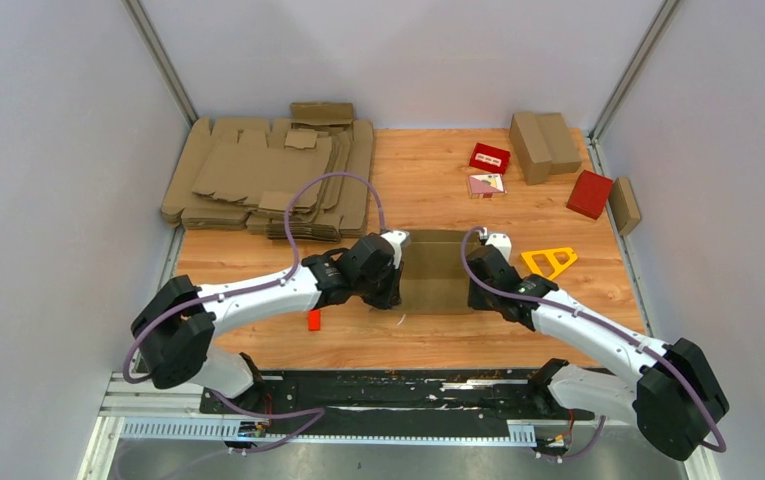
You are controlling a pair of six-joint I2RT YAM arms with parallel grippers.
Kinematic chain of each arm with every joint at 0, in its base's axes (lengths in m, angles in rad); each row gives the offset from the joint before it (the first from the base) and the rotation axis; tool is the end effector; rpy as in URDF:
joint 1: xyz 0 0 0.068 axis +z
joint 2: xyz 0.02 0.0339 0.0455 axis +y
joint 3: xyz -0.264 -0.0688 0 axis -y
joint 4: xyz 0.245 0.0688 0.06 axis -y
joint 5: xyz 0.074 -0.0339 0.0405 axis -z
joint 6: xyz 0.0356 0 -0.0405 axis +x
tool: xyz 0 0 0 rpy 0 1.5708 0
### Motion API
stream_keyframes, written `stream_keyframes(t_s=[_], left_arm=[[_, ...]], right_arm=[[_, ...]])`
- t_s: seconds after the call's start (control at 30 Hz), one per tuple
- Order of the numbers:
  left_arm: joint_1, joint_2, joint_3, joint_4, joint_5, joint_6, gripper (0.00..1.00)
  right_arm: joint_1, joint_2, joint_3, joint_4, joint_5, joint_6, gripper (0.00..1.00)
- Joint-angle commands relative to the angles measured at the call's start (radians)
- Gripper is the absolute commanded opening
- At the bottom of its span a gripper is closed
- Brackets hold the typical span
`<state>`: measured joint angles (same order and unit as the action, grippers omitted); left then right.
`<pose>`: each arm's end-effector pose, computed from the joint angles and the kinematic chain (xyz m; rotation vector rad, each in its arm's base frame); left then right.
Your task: Fold the paper box
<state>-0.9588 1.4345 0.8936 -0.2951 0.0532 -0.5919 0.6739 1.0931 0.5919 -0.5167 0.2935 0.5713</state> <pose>0.1699 -0.2454 0.2191 0.4917 2.5069 -0.7367 0.1620 0.1162 0.1909 -0.0237 2.5266 0.1145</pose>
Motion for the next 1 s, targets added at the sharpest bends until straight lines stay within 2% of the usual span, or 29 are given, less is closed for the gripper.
stream_keyframes(t_s=[0.0,0.1,0.17,0.23,0.27,0.4,0.43,0.57,0.67,0.77,0.97], left_arm=[[-0.006,0.026,0.063,0.039,0.045,0.025,0.06],[-0.006,0.003,0.059,0.024,0.010,0.039,0.19],[-0.006,-0.045,0.024,0.029,-0.042,0.041,0.36],[-0.003,-0.099,-0.019,0.033,-0.105,0.036,0.61],[0.001,-0.129,-0.049,0.040,-0.128,0.033,0.70],[0.062,-0.274,-0.207,0.150,-0.137,-0.027,0.96],[0.092,-0.298,-0.260,0.196,-0.114,-0.047,0.99],[0.235,-0.441,-0.487,0.426,0.027,-0.145,1.00],[0.298,-0.461,-0.577,0.567,0.113,-0.206,0.99],[0.329,-0.409,-0.627,0.729,0.200,-0.276,0.99],[0.340,-0.212,-0.671,1.072,0.314,-0.437,1.00]], right_arm=[[0.010,-0.001,0.046,0.016,0.002,0.015,0.00],[0.009,0.001,0.046,0.011,0.012,0.009,0.01],[0.009,-0.002,0.043,0.016,0.009,-0.002,0.01],[0.009,-0.008,0.033,0.029,-0.003,-0.016,0.02],[0.010,-0.013,0.028,0.032,-0.005,-0.017,0.02],[0.009,-0.030,0.009,0.043,-0.004,-0.017,0.03],[0.009,-0.032,0.007,0.043,-0.003,-0.017,0.03],[0.009,-0.038,0.002,0.041,-0.003,-0.016,0.03],[0.010,-0.040,0.000,0.040,-0.006,-0.014,0.03],[0.009,-0.042,0.000,0.044,-0.013,-0.013,0.02],[0.009,-0.043,-0.001,0.050,-0.027,-0.013,0.02]])
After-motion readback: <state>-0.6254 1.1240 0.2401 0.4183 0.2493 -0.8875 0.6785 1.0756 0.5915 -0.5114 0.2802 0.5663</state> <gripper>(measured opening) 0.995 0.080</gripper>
